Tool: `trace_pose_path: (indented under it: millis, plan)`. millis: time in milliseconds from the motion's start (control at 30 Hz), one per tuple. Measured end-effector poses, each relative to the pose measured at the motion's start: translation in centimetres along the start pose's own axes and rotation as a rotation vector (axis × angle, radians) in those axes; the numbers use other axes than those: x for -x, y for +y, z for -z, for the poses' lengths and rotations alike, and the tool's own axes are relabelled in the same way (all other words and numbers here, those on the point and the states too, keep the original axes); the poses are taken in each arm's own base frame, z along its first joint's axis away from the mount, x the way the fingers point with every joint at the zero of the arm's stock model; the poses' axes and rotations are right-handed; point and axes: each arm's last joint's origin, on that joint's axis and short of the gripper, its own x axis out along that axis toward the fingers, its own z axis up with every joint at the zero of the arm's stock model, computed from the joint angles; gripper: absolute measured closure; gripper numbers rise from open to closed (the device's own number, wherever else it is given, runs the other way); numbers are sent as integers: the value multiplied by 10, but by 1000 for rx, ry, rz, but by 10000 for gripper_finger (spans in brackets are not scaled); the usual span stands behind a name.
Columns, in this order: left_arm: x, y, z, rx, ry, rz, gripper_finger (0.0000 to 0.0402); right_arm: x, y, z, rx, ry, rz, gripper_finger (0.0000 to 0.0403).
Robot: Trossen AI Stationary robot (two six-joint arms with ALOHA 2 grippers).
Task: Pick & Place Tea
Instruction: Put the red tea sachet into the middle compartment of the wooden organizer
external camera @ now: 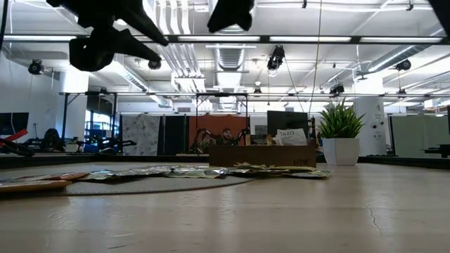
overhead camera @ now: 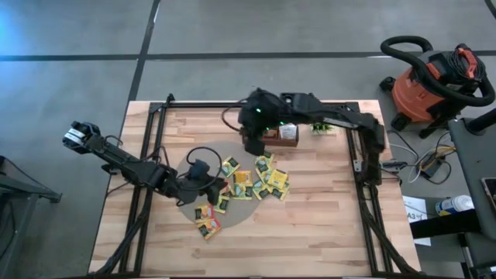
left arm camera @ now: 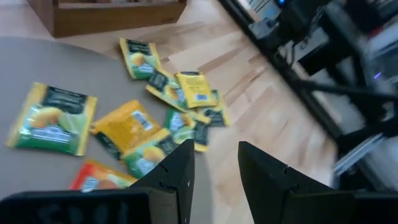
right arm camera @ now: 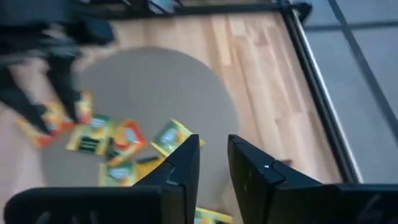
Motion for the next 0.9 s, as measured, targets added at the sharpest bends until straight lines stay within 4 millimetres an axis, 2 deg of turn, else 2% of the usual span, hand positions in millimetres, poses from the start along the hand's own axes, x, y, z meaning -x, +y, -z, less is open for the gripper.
trace_pose_path:
  millis: [133,333,467,567,733,900]
  plan:
    - [0,-3,0,85,13,32,283,1,19,18,-13,-9,-22,318]
    - [4,-15,4,78,175,207,283,-29,52,59,-54,111,-74,309]
    - [10,-18,14,64,234,218,283,-46,82,85,-55,176,-118,302]
    - [16,-19,21,114,247,206,283,-53,102,100,-68,204,-136,299]
    - [25,-22,30,214,185,190,283,-52,127,114,-87,229,-118,300]
    - [33,-24,36,341,130,177,283,-50,142,113,-130,176,-118,308]
